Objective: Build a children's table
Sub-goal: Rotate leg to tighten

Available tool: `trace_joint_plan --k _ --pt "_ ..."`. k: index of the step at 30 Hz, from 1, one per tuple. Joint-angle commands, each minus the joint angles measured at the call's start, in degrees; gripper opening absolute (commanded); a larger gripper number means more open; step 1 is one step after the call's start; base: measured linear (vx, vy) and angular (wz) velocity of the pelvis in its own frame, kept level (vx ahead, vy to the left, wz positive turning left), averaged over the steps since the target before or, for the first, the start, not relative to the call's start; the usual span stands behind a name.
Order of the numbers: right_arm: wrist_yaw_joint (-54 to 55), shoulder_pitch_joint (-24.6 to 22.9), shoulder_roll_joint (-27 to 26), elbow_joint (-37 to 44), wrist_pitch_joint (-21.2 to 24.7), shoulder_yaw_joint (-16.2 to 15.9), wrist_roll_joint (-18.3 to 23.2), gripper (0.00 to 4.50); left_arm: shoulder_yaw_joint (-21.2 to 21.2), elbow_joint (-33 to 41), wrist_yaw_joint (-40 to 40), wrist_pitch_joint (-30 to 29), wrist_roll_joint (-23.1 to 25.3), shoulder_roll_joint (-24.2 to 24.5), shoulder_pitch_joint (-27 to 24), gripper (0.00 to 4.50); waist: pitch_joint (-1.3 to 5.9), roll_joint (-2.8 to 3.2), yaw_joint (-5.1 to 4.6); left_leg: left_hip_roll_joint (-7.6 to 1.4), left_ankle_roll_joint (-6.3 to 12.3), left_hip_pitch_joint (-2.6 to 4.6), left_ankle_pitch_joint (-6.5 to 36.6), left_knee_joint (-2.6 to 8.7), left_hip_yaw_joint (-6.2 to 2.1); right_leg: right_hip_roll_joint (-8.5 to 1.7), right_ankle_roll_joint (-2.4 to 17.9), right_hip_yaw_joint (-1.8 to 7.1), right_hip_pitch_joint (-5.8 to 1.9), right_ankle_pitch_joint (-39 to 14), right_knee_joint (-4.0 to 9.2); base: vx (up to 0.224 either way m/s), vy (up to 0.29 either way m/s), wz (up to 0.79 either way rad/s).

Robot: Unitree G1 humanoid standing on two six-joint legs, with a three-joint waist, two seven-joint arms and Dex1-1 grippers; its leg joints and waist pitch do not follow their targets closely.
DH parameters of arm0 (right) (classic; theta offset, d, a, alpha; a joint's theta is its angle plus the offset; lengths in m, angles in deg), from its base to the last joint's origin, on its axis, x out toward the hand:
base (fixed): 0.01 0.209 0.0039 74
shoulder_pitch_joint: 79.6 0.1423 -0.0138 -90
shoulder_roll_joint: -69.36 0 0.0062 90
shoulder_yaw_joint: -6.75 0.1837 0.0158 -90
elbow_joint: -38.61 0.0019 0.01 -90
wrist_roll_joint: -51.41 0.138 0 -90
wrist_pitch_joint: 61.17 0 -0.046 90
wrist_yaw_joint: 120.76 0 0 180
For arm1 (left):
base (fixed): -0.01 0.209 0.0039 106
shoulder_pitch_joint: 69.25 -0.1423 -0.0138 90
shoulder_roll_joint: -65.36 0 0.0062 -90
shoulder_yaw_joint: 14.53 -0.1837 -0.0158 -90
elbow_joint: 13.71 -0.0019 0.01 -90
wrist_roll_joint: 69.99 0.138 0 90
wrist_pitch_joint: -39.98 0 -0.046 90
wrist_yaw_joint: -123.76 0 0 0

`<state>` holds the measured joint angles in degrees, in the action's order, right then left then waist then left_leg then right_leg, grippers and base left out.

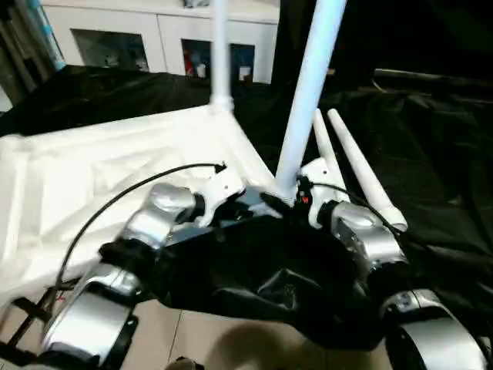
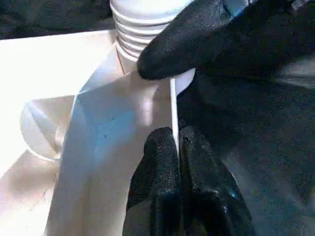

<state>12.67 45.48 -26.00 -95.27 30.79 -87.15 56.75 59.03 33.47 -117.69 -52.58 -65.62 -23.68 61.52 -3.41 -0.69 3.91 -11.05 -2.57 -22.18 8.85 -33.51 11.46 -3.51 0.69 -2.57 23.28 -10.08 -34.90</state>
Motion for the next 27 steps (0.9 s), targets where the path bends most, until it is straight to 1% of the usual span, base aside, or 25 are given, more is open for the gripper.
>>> trace_joint_plan --k 1,2,3,4,5,7,8,9,10,12,13,14,15,18,20,22,24,25,26,27 --pt "-5.55 -1.09 1.94 3.72 1.16 -1.27 1.28 3.94 -0.13 2.49 -3.84 1.97 -2.75 0.21 -0.54 0.0 4.08 0.19 0.19 -2.64 1.96 1.5 14.51 3.71 -1.13 -4.38 13.86 2.25 -2.65 -10.07 4.05 0.0 0.0 0.0" --pt "-8.31 -1.79 3.22 5.37 1.53 -2.09 1.58 3.94 -0.22 3.04 -5.62 2.6 -2.99 1.08 -0.94 0.0 3.99 0.16 0.46 -2.7 2.06 1.55 15.02 3.74 -1.08 -4.32 13.44 2.26 -2.6 -10.77 4.08 0.0 0.0 0.0" --pt "-10.12 -2.27 4.02 6.57 1.81 -2.69 1.89 3.94 -0.3 3.37 -7.04 3.0 -3.27 1.71 -1.22 0.0 3.92 0.17 0.6 -2.67 1.78 1.59 15.57 3.74 -1.06 -4.45 13.31 2.31 -2.47 -12.08 4.2 0.0 0.0 0.0" --pt "-11.95 -2.69 4.81 7.69 2.23 -3.27 2.21 3.94 -0.34 3.76 -8.28 2.87 -3.38 2.34 -1.47 0.0 3.91 0.17 0.75 -2.59 1.65 1.61 15.78 3.74 -1.08 -4.44 13.09 2.28 -2.51 -12.93 4.33 0.0 0.0 0.0" --pt "-12.36 -2.79 4.98 7.95 2.33 -3.38 2.24 3.94 -0.34 3.83 -8.61 2.94 -3.42 2.49 -1.52 0.0 3.9 0.14 0.84 -2.65 1.55 1.68 16.1 3.75 -1.06 -4.52 12.92 2.32 -2.48 -13.68 4.41 0.0 0.0 0.0" --pt "-15.65 -3.55 6.28 9.99 3.13 -4.39 2.39 3.94 -0.34 4.28 -11.38 3.08 -3.72 3.76 -1.9 0.0 3.81 0.12 1.15 -2.7 0.98 1.77 17.04 3.85 -1.1 -4.54 12.03 2.4 -2.28 -16.18 4.6 0.0 0.0 0.0" --pt "-16.51 -3.74 6.61 10.54 3.36 -4.77 2.26 3.94 -0.5 4.44 -12.69 3.09 -3.9 4.34 -2.02 0.0 3.8 0.15 1.19 -2.76 0.66 1.84 17.36 3.95 -1.18 -4.59 11.97 2.39 -2.17 -16.91 4.62 0.0 0.0 0.0" --pt "-17.05 -3.85 6.81 10.87 3.59 -5.04 2.16 3.94 -0.65 4.62 -13.63 3.06 -4.02 4.78 -2.14 0.0 3.8 0.14 1.2 -2.73 0.54 1.85 17.44 3.95 -1.17 -4.55 11.93 2.37 -2.12 -17.11 4.61 0.0 0.0 0.0" --pt "-17.57 -4.03 6.99 11.34 3.89 -5.33 2.2 3.77 -0.78 4.87 -14.39 2.8 -4.08 5.2 -2.27 0.0 3.78 0.17 1.15 -2.73 0.32 1.79 17.58 4.02 -1.23 -4.56 11.9 2.37 -2.11 -17.27 4.6 0.0 0.0 0.0" --pt "-17.81 -4.23 6.96 11.69 4.26 -5.65 2.17 3.77 -0.73 4.97 -14.76 2.72 -4.02 5.56 -2.35 0.0 3.79 0.09 1.12 -2.75 0.09 1.87 17.82 4.02 -1.22 -4.58 11.92 2.41 -2.02 -17.49 4.63 0.0 0.0 0.0" --pt "-17.83 -4.26 6.95 11.74 4.32 -5.7 2.18 3.63 -0.7 4.94 -14.78 2.75 -4.0 5.59 -2.35 0.0 3.82 0.2 1.18 -2.77 -0.06 1.93 17.85 4.02 -1.22 -4.61 12.1 2.42 -1.95 -17.25 4.59 0.0 0.0 0.0" --pt "-17.79 -4.3 6.82 11.78 4.44 -5.8 2.2 3.41 -0.64 4.9 -14.76 2.75 -3.96 5.6 -2.34 0.0 3.85 0.17 1.19 -2.79 -0.1 1.9 17.64 4.0 -1.23 -4.61 12.2 2.44 -1.97 -16.63 4.53 0.0 0.0 0.0" --pt "-17.8 -4.43 6.75 12.06 4.76 -5.95 2.33 3.41 -0.53 4.9 -14.74 2.71 -3.92 5.59 -2.35 0.0 3.87 0.09 1.19 -2.77 -0.1 1.85 17.41 4.0 -1.23 -4.62 12.25 2.43 -2.02 -16.27 4.47 0.0 0.0 0.0" --pt "-18.09 -4.85 6.58 12.84 5.61 -6.07 2.61 3.29 -0.32 4.93 -14.69 2.56 -3.9 5.55 -2.4 0.0 3.87 0.1 1.21 -2.73 0.08 1.77 17.0 4.0 -1.2 -4.6 12.17 2.43 -2.1 -15.53 4.42 0.0 0.0 0.0" --pt "-18.13 -5.17 6.31 12.89 5.83 -6.15 2.69 3.0 -0.33 4.79 -14.49 2.59 -3.84 5.42 -2.39 0.0 3.89 0.06 1.26 -2.7 0.17 1.77 16.65 3.95 -1.19 -4.67 12.15 2.43 -2.12 -15.51 4.42 0.0 0.0 0.0" --pt "-17.91 -5.94 5.79 12.97 6.05 -6.37 2.72 2.93 -0.26 4.45 -13.77 2.28 -3.76 4.99 -2.31 0.0 3.87 0.04 1.27 -2.7 0.2 1.72 16.34 3.96 -1.22 -4.68 12.07 2.42 -2.15 -15.5 4.39 0.0 0.0 0.0" --pt "-14.65 -6.38 4.05 11.76 5.83 -5.27 2.94 2.8 0.45 3.11 -10.08 1.85 -3.25 3.49 -1.49 0.0 3.86 0.05 1.18 -2.71 0.22 1.74 16.52 3.96 -1.18 -4.76 12.04 2.48 -2.01 -15.88 4.51 0.0 0.0 0.0" --pt "-14.65 -6.38 4.05 11.76 5.83 -5.27 2.94 2.77 0.45 3.11 -10.08 1.85 -3.25 3.49 -1.49 0.0 3.86 0.04 1.18 -2.69 0.01 1.81 16.79 3.95 -1.27 -4.77 11.96 2.44 -1.97 -16.33 4.55 0.0 0.0 0.0" --pt "-6.45 -5.36 1.07 7.98 5.45 -2.89 2.29 2.76 1.47 0.79 -3.77 1.39 -2.17 1.26 0.11 0.0 3.76 -0.1 0.92 -2.57 -0.23 1.76 17.18 4.0 -1.25 -4.73 11.67 2.48 -1.93 -17.49 4.66 0.0 0.0 0.0" --pt "-1.93 -4.69 -0.31 5.74 4.21 -2.04 1.41 2.75 1.9 -0.47 -0.49 0.63 -1.58 0.16 1.0 0.0 3.6 0.04 0.77 -2.52 -0.59 1.98 18.22 4.01 -1.26 -4.77 11.54 2.52 -1.58 -19.18 4.91 0.0 0.0 0.0"
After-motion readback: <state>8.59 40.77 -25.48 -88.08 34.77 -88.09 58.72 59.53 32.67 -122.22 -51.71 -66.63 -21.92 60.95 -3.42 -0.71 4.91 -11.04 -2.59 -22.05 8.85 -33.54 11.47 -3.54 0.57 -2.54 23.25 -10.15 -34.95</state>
